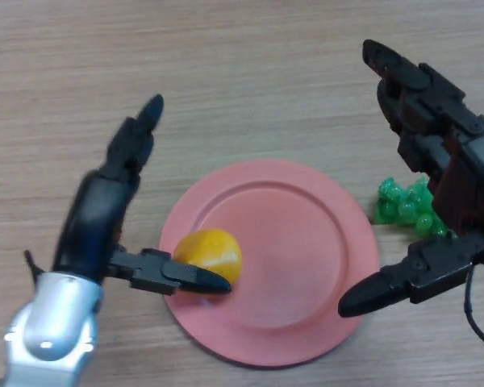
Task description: Pick up the yellow pear and place it on the plate
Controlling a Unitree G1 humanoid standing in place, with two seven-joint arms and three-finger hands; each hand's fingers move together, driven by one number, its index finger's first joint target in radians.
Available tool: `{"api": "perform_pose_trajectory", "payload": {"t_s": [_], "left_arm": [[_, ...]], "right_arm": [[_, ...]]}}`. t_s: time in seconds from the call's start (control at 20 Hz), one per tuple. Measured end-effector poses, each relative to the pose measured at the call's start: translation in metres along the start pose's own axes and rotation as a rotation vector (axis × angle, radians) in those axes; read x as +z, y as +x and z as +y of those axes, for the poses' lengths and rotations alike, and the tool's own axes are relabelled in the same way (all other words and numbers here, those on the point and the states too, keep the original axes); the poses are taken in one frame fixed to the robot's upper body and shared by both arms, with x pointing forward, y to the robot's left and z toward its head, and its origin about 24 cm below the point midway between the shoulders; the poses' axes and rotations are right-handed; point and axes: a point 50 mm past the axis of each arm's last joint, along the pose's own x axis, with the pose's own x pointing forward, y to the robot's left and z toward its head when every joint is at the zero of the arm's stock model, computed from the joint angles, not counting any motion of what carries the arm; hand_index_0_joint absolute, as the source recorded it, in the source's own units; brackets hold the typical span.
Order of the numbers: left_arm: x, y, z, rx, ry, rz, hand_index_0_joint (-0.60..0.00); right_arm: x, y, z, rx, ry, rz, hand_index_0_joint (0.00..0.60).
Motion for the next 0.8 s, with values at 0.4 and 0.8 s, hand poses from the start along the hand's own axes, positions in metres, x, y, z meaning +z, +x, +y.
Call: {"api": "perform_pose_trajectory", "payload": {"t_s": [0.4, 0.8], "left_arm": [[0.031, -0.025, 0.044, 0.026, -0.215, -0.077, 0.0], [0.038, -0.025, 0.05, 0.028, -0.184, -0.06, 0.0]], "right_arm": [[-0.011, -0.007, -0.011, -0.054, 0.024, 0.04, 0.0], [-0.014, -0.008, -0.016, -0.093, 0.012, 0.027, 0.0]]}}
